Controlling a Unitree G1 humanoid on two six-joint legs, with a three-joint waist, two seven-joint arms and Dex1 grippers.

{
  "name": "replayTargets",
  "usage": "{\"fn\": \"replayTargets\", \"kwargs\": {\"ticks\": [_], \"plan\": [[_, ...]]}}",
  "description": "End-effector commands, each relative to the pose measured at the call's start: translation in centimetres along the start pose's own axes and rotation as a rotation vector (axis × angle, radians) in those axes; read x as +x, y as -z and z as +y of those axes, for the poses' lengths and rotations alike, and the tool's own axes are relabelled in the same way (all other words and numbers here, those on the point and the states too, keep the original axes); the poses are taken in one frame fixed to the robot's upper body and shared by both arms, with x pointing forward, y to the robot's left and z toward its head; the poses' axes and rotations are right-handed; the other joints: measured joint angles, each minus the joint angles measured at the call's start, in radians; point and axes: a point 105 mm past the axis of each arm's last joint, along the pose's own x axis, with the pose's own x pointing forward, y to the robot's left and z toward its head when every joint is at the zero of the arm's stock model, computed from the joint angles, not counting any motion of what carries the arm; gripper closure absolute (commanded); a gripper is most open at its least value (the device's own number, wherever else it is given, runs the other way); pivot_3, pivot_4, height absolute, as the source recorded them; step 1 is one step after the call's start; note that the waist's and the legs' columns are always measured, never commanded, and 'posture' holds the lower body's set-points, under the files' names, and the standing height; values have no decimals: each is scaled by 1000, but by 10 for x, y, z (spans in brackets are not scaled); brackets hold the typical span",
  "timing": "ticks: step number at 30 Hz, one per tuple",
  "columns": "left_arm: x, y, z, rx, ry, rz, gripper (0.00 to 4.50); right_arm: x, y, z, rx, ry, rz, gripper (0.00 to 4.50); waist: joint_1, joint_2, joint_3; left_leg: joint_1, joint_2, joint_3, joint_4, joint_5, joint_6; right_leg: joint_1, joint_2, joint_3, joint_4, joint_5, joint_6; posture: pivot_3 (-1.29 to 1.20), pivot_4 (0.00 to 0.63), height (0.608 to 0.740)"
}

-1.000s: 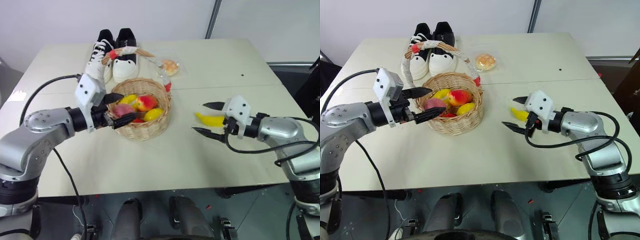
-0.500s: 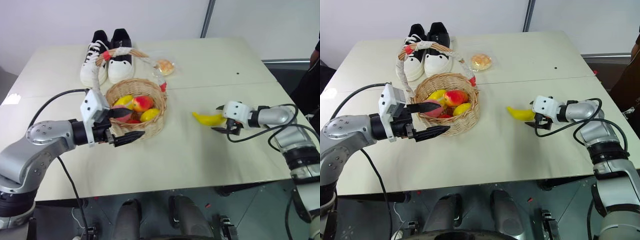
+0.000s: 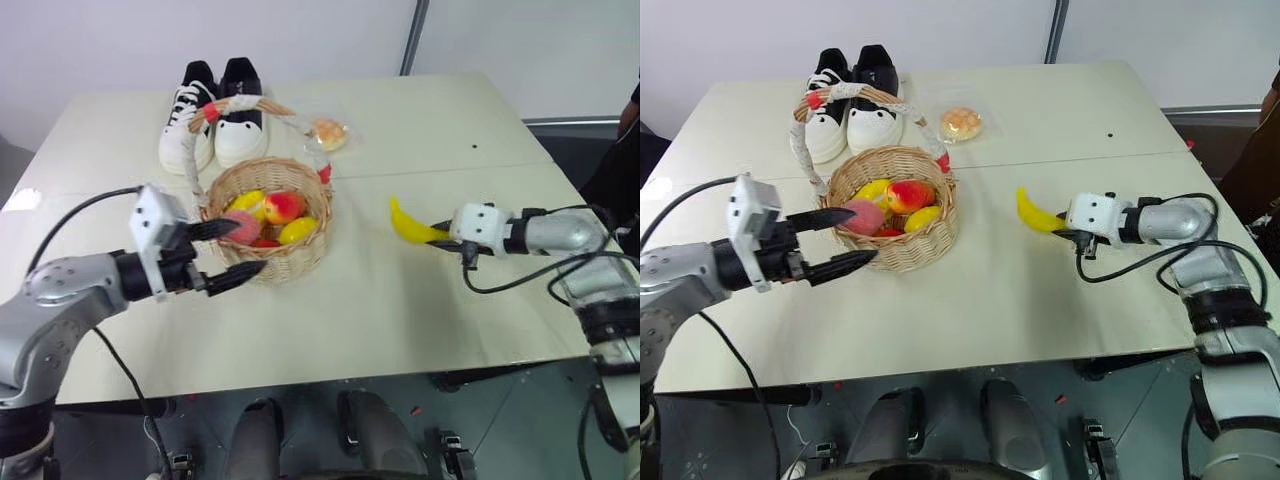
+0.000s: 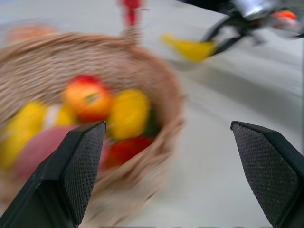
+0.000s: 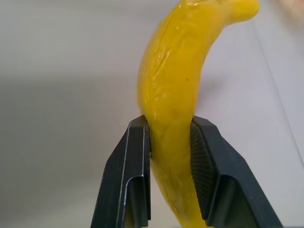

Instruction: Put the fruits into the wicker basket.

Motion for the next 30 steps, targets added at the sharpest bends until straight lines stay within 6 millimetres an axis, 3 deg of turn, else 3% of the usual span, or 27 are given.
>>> {"fn": "replayTargets", "kwargs": {"ticks": [1, 5, 11, 15, 19, 23, 26, 29, 30], "plan": [[-19, -5, 14, 35, -71, -38, 0, -4, -72, 14, -12, -45, -211, 3651, -1, 0, 0, 1, 0, 0, 0, 0, 0, 0, 0, 0, 0, 0, 0, 0, 150, 740], [-29, 1, 22, 31, -98, -62, 0, 29, -126, 33, 43, -52, -382, 3651, -2, -1, -1, 1, 1, -1, 1, 0, 0, 0, 0, 0, 0, -3, -4, 0, 150, 740], [-30, -8, 19, 43, -83, -140, 0, 85, -180, 24, 114, 36, -472, 3651, 3, -2, -1, -1, 0, 0, 2, 1, -2, -2, -1, 0, 0, 1, -10, 0, 150, 740], [-30, -9, 17, 35, -85, -170, 0, 110, -196, 20, 153, 52, -463, 3651, 5, -2, -1, -4, 0, 0, 1, 1, -2, -3, -1, 0, -3, 1, -8, 0, 150, 740], [-30, -8, 12, 31, -89, -178, 0, 133, -194, 10, 186, 101, -405, 3651, 1, -3, -1, -5, 0, 0, 0, 1, -2, -4, -1, 0, -3, 1, -8, 0, 150, 740], [-30, -8, 9, 32, -95, -183, 0, 139, -189, 9, 188, 96, -385, 3651, 1, -2, -1, -5, 0, 0, 0, 1, -1, -4, -1, 0, -3, 1, -8, 0, 150, 740], [-27, -9, 7, 29, -90, -190, 0, 136, -190, 10, 193, 79, -398, 2503, 0, -2, -1, -5, 0, 0, 0, 1, -1, -4, -1, 0, -3, 1, -8, 0, 150, 740], [-24, -10, 5, 29, -80, -198, 0, 126, -193, 10, 148, 88, -425, 995, 0, -2, -1, -5, 0, 0, 0, 1, -1, -4, -1, 0, -3, 1, -8, 0, 150, 740], [-22, -11, 4, 28, -76, -201, 0, 121, -193, 12, 139, 80, -437, 995, 0, -2, -1, -5, 0, 0, 0, 1, -1, -4, 0, -1, -3, 1, -8, 0, 150, 740]]}}
